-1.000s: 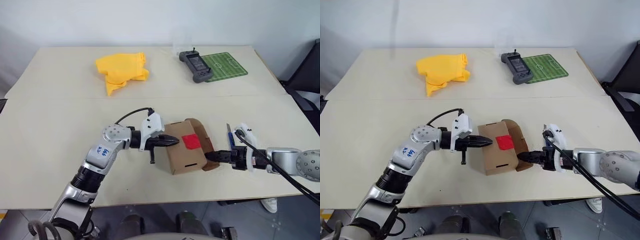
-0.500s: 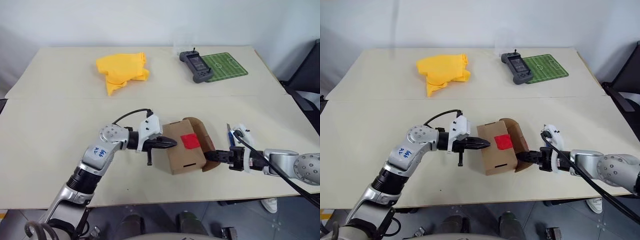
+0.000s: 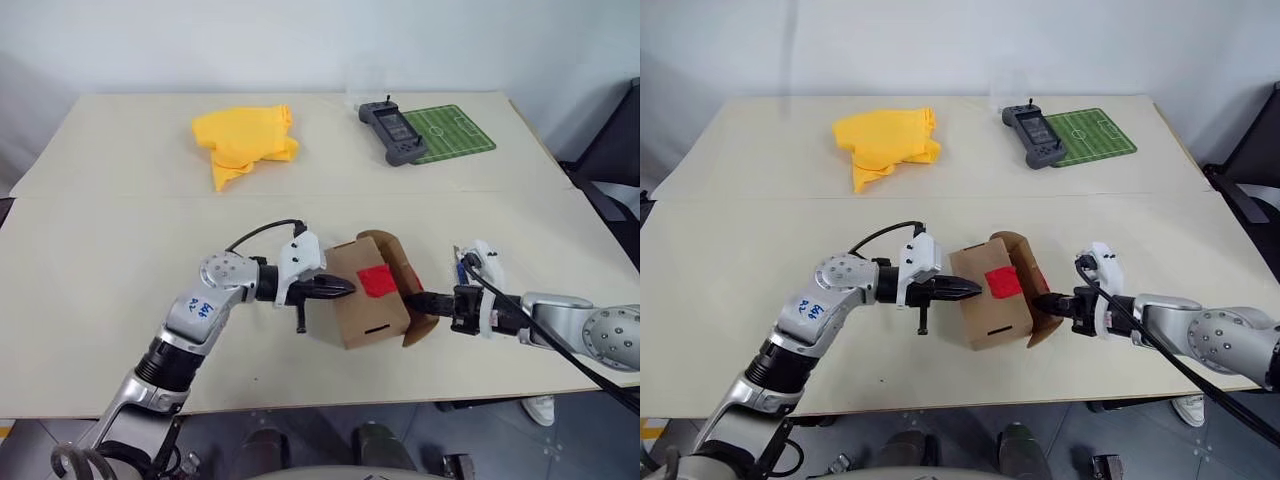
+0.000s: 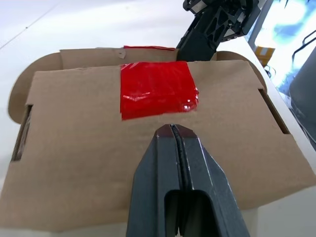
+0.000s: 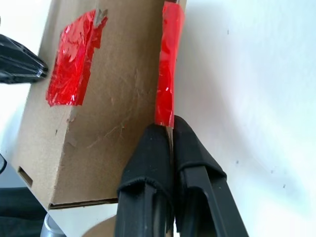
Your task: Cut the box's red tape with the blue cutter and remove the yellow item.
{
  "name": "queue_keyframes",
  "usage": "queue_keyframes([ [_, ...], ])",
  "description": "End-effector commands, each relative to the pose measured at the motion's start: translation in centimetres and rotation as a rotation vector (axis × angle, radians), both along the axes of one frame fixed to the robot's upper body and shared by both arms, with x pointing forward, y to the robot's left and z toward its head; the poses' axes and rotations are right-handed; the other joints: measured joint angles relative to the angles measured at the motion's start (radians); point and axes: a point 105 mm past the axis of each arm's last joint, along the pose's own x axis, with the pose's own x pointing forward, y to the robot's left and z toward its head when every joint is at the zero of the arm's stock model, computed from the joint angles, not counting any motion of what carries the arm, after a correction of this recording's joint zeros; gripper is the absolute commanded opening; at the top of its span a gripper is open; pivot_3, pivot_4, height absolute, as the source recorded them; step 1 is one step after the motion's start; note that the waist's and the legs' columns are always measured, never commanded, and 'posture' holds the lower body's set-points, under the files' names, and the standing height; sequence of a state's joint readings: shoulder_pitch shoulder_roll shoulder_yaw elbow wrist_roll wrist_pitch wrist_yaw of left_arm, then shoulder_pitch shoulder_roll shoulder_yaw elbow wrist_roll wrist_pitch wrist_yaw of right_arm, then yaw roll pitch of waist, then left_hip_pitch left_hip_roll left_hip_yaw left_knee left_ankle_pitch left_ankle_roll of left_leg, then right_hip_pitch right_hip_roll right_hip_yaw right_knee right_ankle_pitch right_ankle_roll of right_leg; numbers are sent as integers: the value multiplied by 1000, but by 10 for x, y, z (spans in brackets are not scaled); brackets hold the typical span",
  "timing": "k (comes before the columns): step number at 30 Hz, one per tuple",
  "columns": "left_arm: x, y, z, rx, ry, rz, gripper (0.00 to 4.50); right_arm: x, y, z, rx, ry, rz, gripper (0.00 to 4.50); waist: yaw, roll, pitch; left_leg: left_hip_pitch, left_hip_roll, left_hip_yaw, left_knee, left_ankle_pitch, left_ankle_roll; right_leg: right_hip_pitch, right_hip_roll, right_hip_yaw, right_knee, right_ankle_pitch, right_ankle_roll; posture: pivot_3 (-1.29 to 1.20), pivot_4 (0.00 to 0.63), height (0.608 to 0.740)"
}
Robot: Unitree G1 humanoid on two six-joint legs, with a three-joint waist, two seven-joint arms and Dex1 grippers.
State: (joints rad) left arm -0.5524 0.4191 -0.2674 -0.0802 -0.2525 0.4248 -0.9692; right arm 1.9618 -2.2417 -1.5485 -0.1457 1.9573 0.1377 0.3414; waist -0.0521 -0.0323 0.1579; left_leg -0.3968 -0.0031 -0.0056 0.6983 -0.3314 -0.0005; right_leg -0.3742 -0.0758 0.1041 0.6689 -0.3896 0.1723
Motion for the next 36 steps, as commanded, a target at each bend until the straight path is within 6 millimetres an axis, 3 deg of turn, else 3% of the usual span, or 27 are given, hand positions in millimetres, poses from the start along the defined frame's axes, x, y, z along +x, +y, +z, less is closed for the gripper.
queue_keyframes([
  [1,-3,-4,-6,-10,25,8,0,10,12,26,29,-88,28,10,1,0,0,0,0,0,0,0,0,0,0,0,0,0,0,0,150,740],
  [5,1,-7,-10,-45,43,65,0,19,19,54,-28,-171,47,10,-1,1,0,0,0,1,0,0,0,-1,-1,1,0,0,0,0,150,740],
  [12,4,-3,-15,-65,66,136,0,21,28,77,-97,-222,82,10,1,0,0,0,0,1,0,0,0,0,0,1,-2,0,1,0,150,740],
  [22,17,2,-19,-93,64,263,0,12,38,81,-265,-253,83,10,15,0,0,0,0,0,1,0,0,0,-1,1,-4,1,1,0,150,740],
  [36,15,19,-25,-79,103,329,0,4,47,91,-383,-356,93,10,25,0,0,0,-1,0,0,0,1,0,-2,1,-6,2,2,0,150,740],
])
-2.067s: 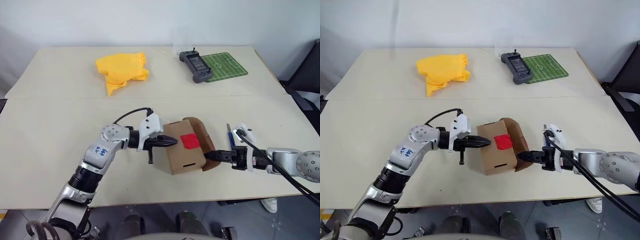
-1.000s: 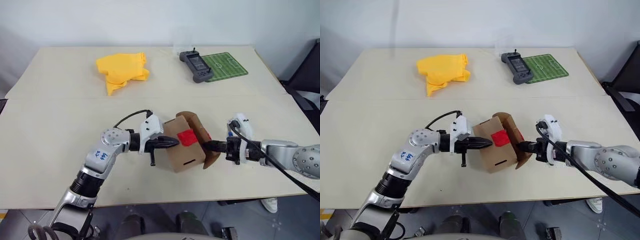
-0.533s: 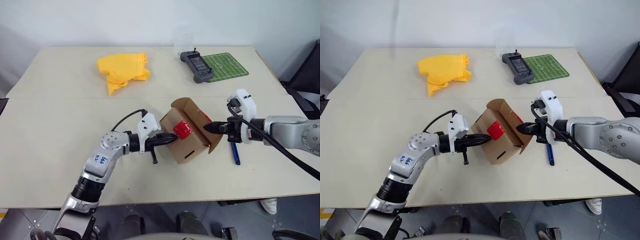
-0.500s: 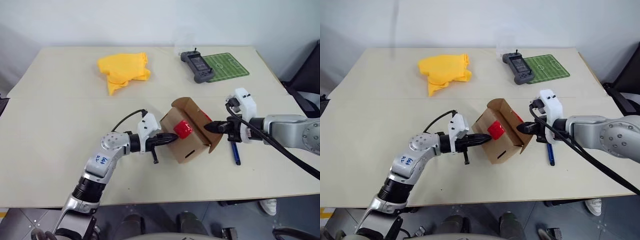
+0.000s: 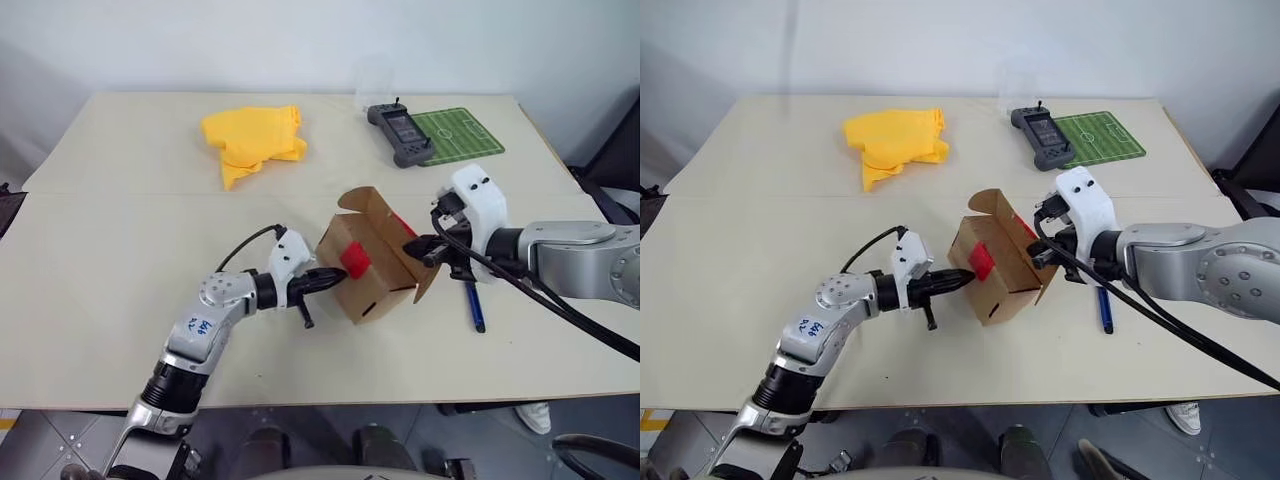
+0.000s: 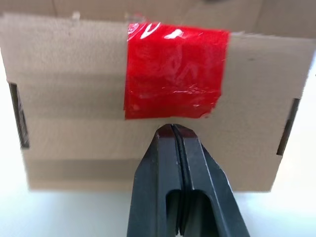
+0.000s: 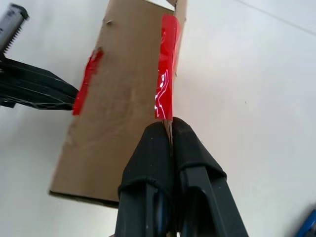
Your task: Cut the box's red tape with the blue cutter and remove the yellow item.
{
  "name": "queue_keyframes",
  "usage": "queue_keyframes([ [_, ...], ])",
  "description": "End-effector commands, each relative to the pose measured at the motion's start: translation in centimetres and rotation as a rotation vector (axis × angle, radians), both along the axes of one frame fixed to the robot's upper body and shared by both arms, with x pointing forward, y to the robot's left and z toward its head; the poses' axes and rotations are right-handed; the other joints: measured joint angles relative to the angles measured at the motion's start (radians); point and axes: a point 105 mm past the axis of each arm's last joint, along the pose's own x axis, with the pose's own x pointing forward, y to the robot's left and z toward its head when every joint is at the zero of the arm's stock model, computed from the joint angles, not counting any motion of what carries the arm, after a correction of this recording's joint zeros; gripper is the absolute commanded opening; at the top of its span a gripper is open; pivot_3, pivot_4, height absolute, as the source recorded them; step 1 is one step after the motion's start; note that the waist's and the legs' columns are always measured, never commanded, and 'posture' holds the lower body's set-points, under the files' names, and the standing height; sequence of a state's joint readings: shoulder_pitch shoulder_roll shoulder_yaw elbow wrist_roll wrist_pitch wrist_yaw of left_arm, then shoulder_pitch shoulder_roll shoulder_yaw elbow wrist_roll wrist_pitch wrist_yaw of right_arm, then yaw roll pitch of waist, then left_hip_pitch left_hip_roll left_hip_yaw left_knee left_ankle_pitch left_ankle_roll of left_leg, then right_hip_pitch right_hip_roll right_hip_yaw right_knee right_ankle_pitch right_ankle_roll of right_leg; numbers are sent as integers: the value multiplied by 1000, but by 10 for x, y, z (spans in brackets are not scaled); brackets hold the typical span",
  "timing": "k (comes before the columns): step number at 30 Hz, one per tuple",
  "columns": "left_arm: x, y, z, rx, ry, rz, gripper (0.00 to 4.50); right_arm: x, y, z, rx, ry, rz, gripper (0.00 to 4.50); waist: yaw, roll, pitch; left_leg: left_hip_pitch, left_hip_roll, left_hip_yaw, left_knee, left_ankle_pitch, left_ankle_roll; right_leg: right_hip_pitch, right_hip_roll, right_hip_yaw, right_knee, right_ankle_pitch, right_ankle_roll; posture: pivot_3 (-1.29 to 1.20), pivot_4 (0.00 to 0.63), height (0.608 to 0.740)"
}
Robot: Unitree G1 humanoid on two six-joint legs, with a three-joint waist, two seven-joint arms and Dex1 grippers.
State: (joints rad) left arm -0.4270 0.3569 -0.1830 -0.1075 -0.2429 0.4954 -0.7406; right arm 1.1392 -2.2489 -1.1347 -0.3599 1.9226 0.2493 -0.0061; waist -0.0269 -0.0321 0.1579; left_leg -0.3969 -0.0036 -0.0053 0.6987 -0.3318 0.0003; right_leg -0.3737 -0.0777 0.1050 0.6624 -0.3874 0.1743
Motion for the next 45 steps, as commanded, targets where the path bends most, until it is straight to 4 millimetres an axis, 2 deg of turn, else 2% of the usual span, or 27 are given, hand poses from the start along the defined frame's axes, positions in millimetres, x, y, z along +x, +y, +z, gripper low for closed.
queue_keyframes([
  [1,-1,2,-4,-1,24,29,0,-6,10,6,-11,-39,40,10,-1,0,0,0,0,0,0,0,0,0,0,0,0,0,0,0,150,740],
  [7,-4,7,-2,-51,26,56,0,-13,13,-2,-36,-39,25,10,-2,0,0,-2,0,-1,-1,0,0,-2,-1,-1,-1,0,0,0,150,740],
  [13,-3,2,5,-93,-8,64,0,-8,5,-14,-75,-69,-36,10,-2,0,0,-2,1,-1,-1,0,0,-2,-2,-2,-2,0,-1,0,150,740],
  [23,-21,27,4,-40,30,-3,0,-2,3,-1,-104,-161,-73,10,-7,1,0,-2,2,0,-4,0,0,-4,-1,-1,-2,1,-2,0,150,740],
  [27,-46,34,25,-63,54,-155,0,-1,5,9,-121,-215,-73,10,-8,2,1,-4,2,-1,-4,0,0,-5,-2,-2,-2,1,-2,0,150,740],
  [32,-65,15,68,-212,37,-312,0,-2,5,6,-128,-213,-77,10,-1,2,1,-6,2,-4,-2,0,0,-4,-2,-5,-2,1,-2,0,150,740],
  [35,-60,3,80,-219,2,-317,0,-2,4,5,-130,-208,-78,10,-4,2,1,-6,1,-4,-1,0,0,-4,-1,-5,-3,1,-2,0,150,740],
  [38,-49,-6,82,-202,-30,-287,0,-2,4,3,-132,-203,-80,10,-4,2,1,-6,1,-4,-1,0,0,-4,0,-5,-3,1,-2,0,150,740],
  [43,-10,-29,70,-104,-156,-163,0,-2,3,0,-136,-195,-73,10,-3,3,1,-6,1,-4,-2,0,0,-4,0,-5,-4,1,-2,0,150,740],
  [45,-2,-36,66,-77,-195,-145,0,-3,4,0,-135,-193,-69,10,-1,3,1,-6,0,-3,-2,0,0,-4,0,-5,-4,1,-2,0,150,740],
])
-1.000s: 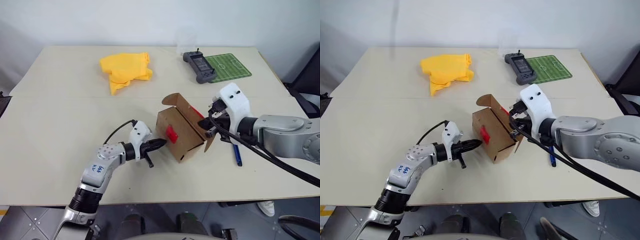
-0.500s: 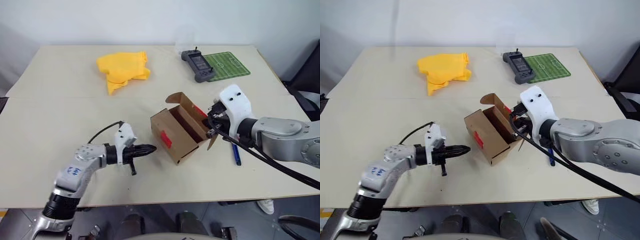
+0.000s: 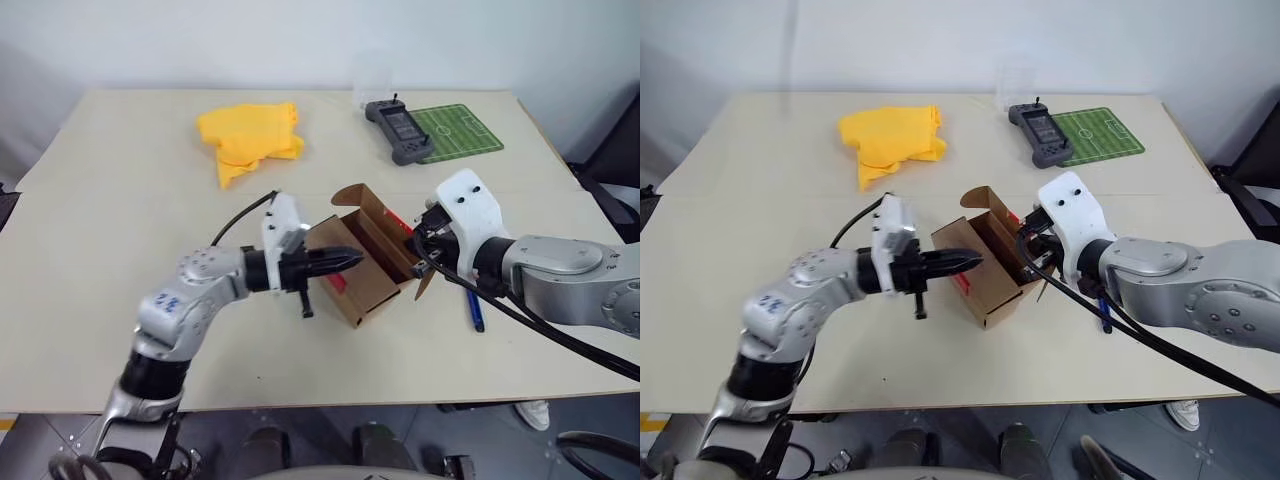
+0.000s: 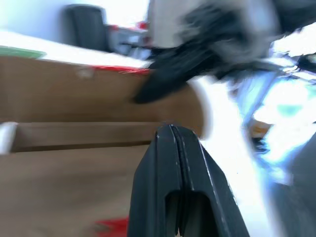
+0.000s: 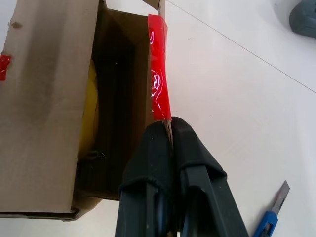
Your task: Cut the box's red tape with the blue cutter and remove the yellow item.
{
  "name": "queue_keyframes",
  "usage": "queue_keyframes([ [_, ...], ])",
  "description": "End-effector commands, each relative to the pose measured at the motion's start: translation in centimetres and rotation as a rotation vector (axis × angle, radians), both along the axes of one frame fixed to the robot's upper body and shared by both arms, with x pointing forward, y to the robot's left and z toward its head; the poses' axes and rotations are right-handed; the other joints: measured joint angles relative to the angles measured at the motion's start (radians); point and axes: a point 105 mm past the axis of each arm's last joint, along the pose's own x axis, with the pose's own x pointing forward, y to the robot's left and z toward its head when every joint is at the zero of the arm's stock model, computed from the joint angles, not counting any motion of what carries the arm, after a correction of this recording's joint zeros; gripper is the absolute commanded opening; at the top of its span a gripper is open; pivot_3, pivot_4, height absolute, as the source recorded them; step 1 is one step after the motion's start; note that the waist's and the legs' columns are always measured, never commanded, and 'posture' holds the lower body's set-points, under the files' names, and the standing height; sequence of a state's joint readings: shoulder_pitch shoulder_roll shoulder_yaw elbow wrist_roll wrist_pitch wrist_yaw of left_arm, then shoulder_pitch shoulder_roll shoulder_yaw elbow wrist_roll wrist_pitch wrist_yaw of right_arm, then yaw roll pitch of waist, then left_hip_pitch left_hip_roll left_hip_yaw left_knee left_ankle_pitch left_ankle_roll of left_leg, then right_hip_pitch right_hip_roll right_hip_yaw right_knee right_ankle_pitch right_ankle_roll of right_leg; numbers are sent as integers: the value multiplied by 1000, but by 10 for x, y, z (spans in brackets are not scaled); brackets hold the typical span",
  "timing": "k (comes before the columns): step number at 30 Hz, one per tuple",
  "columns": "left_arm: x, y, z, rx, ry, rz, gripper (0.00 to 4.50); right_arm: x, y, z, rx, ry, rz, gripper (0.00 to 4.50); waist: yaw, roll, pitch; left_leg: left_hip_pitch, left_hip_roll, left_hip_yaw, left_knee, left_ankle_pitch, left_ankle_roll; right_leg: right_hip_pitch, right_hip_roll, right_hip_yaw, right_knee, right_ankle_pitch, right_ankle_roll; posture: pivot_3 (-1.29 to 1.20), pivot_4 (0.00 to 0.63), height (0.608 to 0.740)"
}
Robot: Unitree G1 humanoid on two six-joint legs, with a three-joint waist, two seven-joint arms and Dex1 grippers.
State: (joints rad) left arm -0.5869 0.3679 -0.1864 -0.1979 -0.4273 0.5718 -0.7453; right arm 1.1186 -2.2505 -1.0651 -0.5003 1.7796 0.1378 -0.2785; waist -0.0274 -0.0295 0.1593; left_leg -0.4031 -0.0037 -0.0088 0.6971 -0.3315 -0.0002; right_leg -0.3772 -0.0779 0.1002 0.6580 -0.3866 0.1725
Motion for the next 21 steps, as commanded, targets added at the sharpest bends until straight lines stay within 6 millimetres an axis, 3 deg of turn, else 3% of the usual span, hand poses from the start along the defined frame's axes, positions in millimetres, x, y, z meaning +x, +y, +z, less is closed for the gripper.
queue_keyframes([
  [1,10,-10,-1,44,-111,35,0,0,4,5,1,-21,18,10,-1,0,0,0,0,0,0,0,0,0,0,0,0,0,0,0,150,740],
  [4,16,-6,-18,168,-188,56,0,0,3,4,4,-17,18,10,-4,0,0,-1,0,0,-1,0,0,0,0,0,1,0,0,0,150,740],
  [7,16,-5,-21,186,-194,59,0,1,3,4,16,-7,13,10,-3,0,0,-1,1,0,-3,0,0,-1,0,0,1,0,0,0,150,740],
  [15,1,28,-47,300,-57,50,0,14,-14,11,12,-9,-27,10,-7,4,-2,1,2,0,-3,0,0,1,-1,0,1,0,0,0,150,740],
  [21,-2,40,-55,303,11,94,0,13,-16,12,8,28,-7,10,-3,4,-3,2,2,0,0,0,0,2,-1,0,0,0,0,0,150,740],
])
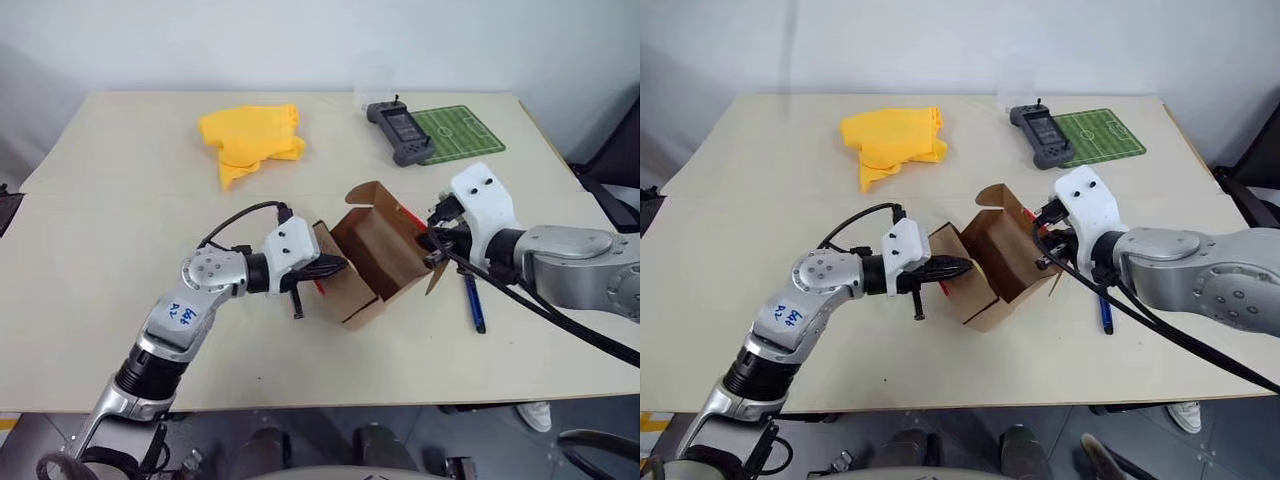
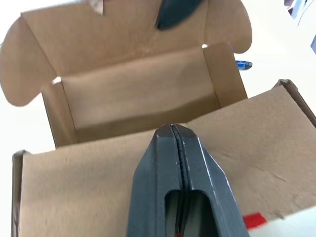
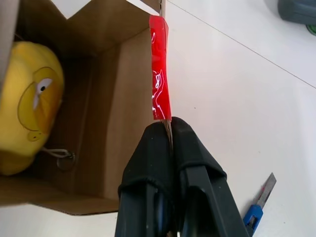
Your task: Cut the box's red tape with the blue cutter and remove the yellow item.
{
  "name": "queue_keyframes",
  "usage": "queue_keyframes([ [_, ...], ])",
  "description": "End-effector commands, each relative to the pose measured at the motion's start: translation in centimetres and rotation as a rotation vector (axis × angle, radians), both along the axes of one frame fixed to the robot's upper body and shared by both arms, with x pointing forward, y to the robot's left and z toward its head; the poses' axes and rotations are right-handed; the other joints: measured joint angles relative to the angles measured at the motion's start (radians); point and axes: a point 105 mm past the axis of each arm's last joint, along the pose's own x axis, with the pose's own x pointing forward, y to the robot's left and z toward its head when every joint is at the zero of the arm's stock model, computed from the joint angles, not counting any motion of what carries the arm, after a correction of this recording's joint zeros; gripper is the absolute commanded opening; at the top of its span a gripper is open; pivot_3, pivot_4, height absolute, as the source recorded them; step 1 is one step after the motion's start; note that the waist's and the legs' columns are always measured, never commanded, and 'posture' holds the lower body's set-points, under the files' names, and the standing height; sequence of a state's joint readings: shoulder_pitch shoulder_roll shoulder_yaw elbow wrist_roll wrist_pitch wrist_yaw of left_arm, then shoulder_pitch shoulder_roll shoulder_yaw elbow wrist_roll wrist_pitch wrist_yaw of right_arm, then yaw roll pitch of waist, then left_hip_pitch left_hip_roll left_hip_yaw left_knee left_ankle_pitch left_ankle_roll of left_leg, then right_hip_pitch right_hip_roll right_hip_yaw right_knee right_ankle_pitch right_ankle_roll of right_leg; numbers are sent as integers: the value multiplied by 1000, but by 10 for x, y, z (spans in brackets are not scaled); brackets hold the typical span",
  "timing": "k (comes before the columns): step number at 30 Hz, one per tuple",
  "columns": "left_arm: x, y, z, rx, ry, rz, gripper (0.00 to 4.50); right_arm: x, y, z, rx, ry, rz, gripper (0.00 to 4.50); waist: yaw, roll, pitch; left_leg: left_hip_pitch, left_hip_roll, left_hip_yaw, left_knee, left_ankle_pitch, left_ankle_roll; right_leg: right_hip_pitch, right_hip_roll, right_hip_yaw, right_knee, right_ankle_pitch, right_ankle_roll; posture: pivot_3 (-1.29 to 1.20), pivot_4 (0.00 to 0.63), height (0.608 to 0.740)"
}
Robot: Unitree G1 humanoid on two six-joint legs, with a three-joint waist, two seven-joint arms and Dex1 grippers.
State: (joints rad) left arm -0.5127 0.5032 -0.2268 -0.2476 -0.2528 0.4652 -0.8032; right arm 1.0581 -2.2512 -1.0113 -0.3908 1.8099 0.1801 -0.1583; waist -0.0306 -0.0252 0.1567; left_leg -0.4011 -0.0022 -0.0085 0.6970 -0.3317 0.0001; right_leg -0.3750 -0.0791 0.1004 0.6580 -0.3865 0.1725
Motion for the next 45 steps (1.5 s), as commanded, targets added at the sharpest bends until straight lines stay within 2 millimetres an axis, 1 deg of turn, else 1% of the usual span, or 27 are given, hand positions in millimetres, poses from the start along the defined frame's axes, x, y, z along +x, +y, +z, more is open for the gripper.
queue_keyframes([
  [1,-1,15,-33,65,147,74,0,1,-1,6,-1,-1,8,10,0,0,0,0,0,0,0,0,0,0,0,0,0,0,0,0,150,740],
  [4,-4,20,-34,57,166,94,0,0,-3,2,-10,17,6,10,2,1,0,1,0,0,0,0,0,0,0,0,0,0,0,0,150,740],
  [8,-11,36,-37,61,194,139,0,-2,-3,-8,-6,40,1,10,1,1,-1,1,0,-1,-1,0,0,0,-1,0,0,0,0,0,150,740],
  [14,-14,46,-41,77,213,171,0,-4,-3,-17,-5,47,-3,10,5,2,-2,2,-1,-1,-1,0,0,1,0,0,0,0,0,0,150,740],
  [17,-16,48,-41,77,216,181,0,-3,-6,-20,-12,48,-9,10,6,2,-2,4,-1,-1,0,0,1,4,0,-1,0,0,0,0,150,740],
  [19,-17,49,-42,78,221,189,0,-3,-7,-24,-12,54,-15,10,4,2,-2,6,-2,-1,-1,-2,4,6,0,-1,-1,0,0,0,150,740],
  [22,-17,50,-42,78,222,196,0,-4,-10,-32,-6,68,-26,10,1,1,-1,4,-1,-1,-2,-3,5,2,0,-1,0,0,0,0,150,740],
  [23,-16,49,-42,76,219,198,0,-4,-10,-35,-3,71,-29,10,1,1,-1,1,-1,-1,-2,-2,4,-1,0,-1,1,0,0,0,150,740],
  [24,-15,49,-42,73,217,200,0,-4,-10,-37,2,75,-31,10,1,2,-1,-1,-1,-2,-2,0,0,-3,0,-1,1,0,0,0,150,740],
  [32,-12,46,-36,33,203,202,0,-4,-12,-44,26,80,-48,10,-2,2,-1,-1,-1,0,-3,0,0,-3,1,0,2,0,0,0,150,740],
  [33,-13,46,-35,11,222,203,0,-3,-12,-43,26,73,-43,229,-2,2,-1,-1,-1,0,-3,0,0,-3,1,0,2,0,0,0,150,740],
  [35,-12,48,-34,-4,240,231,378,-1,-12,-39,35,68,-43,648,-3,2,-1,-1,-1,0,-3,0,0,-3,1,0,2,0,0,0,150,740],
  [36,-11,49,-34,-13,250,243,568,0,-12,-36,39,58,-42,969,-3,2,-1,-1,-1,0,-3,0,0,-3,1,0,2,0,0,0,150,740],
  [38,-12,52,-34,-18,267,249,1174,5,-14,-28,50,23,-41,1681,-4,2,-1,-1,-1,0,-3,0,0,-3,1,0,2,0,0,0,150,740],
  [41,-14,62,-31,-30,272,249,2050,11,-18,-7,76,-95,19,2677,-4,2,-1,-1,-1,0,-3,0,0,-3,1,0,1,0,0,0,150,740],
  [43,-17,74,-27,-36,266,246,2598,8,-25,8,95,-193,84,3293,-5,2,0,-1,-1,0,-3,0,0,-4,0,0,0,0,0,0,150,740],
  [44,-18,78,-26,-38,262,245,2899,6,-27,13,102,-224,113,3651,-5,2,0,-1,-1,0,-3,0,0,-4,0,0,0,0,0,0,150,740],
  [45,-22,86,-23,-39,261,235,3207,1,-32,17,124,-254,149,3981,-4,2,1,-1,-1,0,-4,0,0,-4,0,0,0,0,0,0,150,740],
])
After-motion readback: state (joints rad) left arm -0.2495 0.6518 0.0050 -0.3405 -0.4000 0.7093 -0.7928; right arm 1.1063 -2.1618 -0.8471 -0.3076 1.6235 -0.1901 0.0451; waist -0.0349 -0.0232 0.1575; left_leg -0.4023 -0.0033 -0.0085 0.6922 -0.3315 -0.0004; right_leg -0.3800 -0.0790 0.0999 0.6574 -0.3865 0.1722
